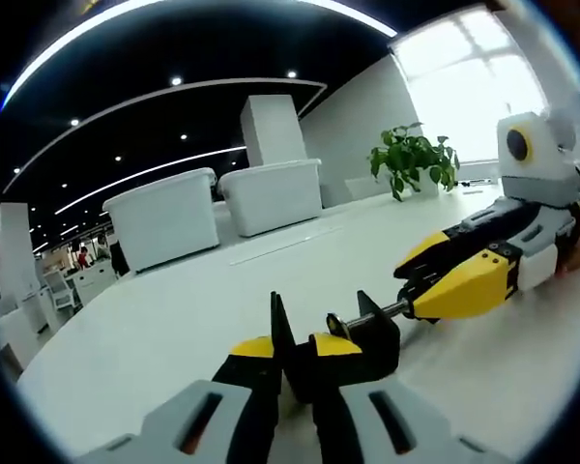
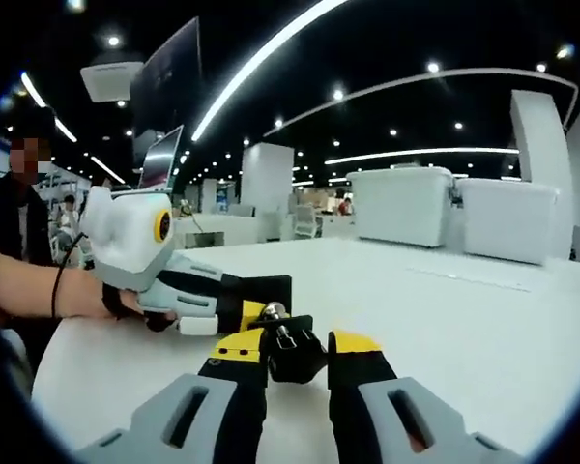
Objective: Clamp the fixed fixture on the desktop, loosen the retaining clip, secure it to the edge of the desk, and tighten the retaining clip.
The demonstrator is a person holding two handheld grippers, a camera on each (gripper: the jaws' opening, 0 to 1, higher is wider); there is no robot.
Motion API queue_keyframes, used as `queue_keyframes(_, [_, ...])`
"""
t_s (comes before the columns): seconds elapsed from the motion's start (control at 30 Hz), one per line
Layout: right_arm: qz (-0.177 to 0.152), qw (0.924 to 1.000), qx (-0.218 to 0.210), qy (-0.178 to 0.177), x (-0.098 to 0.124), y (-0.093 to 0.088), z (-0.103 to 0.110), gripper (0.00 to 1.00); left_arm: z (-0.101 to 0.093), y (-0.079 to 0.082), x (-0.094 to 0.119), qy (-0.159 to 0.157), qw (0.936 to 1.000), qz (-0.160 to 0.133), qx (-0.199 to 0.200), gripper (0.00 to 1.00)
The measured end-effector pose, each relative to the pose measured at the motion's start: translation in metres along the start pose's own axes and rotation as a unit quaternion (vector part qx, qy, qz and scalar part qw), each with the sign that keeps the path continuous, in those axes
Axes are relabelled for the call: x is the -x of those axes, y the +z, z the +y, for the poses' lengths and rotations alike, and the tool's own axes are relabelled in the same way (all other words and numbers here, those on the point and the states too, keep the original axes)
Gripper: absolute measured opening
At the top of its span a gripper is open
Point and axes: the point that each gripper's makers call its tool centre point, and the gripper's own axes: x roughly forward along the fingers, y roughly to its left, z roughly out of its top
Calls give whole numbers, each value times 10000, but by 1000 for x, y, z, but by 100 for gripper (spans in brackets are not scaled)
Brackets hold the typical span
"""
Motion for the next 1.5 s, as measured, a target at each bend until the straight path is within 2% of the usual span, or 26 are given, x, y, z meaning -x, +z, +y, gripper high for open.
queue_keyframes(0.17, [-11, 9993, 380, -32, -1, 0, 2, 22, 0, 0, 0, 0, 10000, 0, 10, 11])
queue_keyframes(0.37, [-15, 9987, 510, -43, -1, 1, 2, 21, 0, 0, 0, -3, 10000, 1, 23, 11])
queue_keyframes(0.43, [-21, 9974, 710, -67, -1, 2, 3, 20, -1, 0, 1, -3, 10000, 1, 25, 11])
queue_keyframes(0.57, [1, 9892, 1460, -162, -1, 3, 8, 19, 2, 0, -2, 2, 10000, 5, 29, 11])
queue_keyframes(0.8, [53, 9763, 2152, -244, -2, 3, 14, 19, 3, -1, -1, 44, 10000, 17, 30, 11])
queue_keyframes(0.87, [84, 9689, 2458, -283, -5, 3, 11, 19, 3, -1, -1, 45, 10000, 17, 30, 11])
queue_keyframes(0.93, [66, 9721, 2327, -269, -5, 3, 12, 19, 3, 0, -1, 46, 10000, 17, 32, 11])
queue_keyframes(0.97, [37, 9787, 2039, -235, -5, 3, 10, 20, 3, 0, -1, 44, 10000, 16, 31, 11])
queue_keyframes(1.07, [-10, 9877, 1551, -197, -4, 4, 7, 21, 2, 0, -1, 38, 10000, 15, 30, 11])
queue_keyframes(1.13, [21, 9886, 1490, -202, -3, 5, 6, 21, 2, 0, -1, 25, 10000, 10, 23, 11])
queue_keyframes(1.23, [73, 9936, 1118, -127, -2, 1, 4, 25, 1, 0, -1, 21, 10000, 6, 20, 11])
queue_keyframes(1.3, [-3, 9986, 537, 1, -2, 3, 0, 27, 1, 0, -1, 21, 10000, 6, 19, 11])
queue_keyframes(1.4, [-57, 9995, -267, 144, 0, 4, -2, 28, 1, 0, 0, 12, 10000, 4, 18, 11])
queue_keyframes(1.43, [-125, 9973, -654, 297, 0, 7, 0, 29, 1, 0, 0, 3, 10000, 2, 22, 11])
queue_keyframes(1.5, [-89, 9943, -1021, 301, 0, 5, -7, 28, 0, 0, -1, -12, 10000, -4, 24, 11])
